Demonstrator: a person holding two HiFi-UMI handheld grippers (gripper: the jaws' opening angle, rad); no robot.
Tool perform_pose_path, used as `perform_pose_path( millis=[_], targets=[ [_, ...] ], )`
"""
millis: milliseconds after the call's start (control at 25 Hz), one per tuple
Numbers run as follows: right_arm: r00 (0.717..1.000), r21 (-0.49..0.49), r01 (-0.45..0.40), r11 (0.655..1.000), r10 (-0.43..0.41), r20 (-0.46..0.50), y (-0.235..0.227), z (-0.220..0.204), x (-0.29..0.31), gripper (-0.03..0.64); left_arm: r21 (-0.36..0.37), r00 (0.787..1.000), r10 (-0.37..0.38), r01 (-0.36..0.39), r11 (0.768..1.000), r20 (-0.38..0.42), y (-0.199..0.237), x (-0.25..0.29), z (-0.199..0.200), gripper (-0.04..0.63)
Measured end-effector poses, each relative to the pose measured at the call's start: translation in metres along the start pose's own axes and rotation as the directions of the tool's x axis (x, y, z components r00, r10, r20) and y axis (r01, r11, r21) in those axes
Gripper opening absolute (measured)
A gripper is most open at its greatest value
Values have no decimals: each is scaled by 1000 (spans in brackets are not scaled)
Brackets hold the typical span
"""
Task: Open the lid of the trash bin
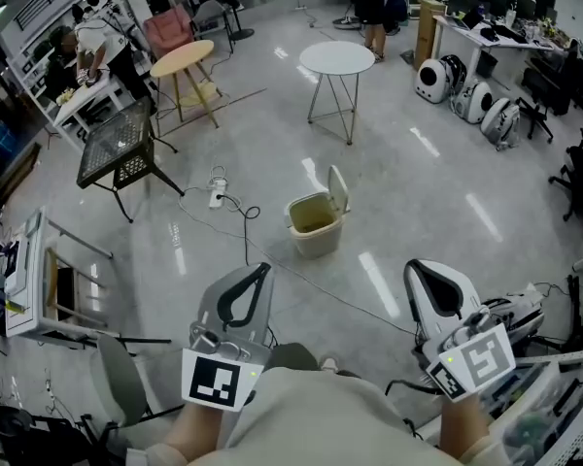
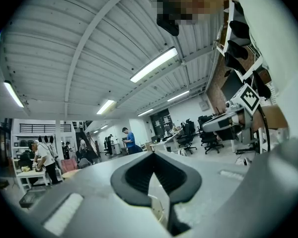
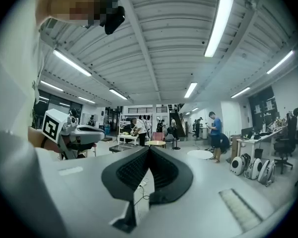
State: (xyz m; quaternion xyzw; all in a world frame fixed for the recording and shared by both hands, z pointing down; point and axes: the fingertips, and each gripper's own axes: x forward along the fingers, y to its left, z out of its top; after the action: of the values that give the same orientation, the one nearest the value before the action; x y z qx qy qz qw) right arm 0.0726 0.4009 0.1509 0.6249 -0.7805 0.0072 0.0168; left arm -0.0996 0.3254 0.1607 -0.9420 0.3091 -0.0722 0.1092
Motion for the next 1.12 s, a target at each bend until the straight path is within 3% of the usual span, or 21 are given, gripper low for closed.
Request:
perform_pose_path(
  millis=[520,840,1120],
  targets=[
    [999,10,6,1000,-5,-50,-16,-20,35,3,-18,1000,-4,4,1000,-9,19,29,-20,2],
    [995,25,4,1000,-2,-102,-41,-35,107,3,-37,999,-5,4,999,-41,69,78,-46,2],
    [988,29,3,1000,1,-153,-70,-42,208,3,-72,998,-6,1,997,-65,145,145,-72,2]
  ],
)
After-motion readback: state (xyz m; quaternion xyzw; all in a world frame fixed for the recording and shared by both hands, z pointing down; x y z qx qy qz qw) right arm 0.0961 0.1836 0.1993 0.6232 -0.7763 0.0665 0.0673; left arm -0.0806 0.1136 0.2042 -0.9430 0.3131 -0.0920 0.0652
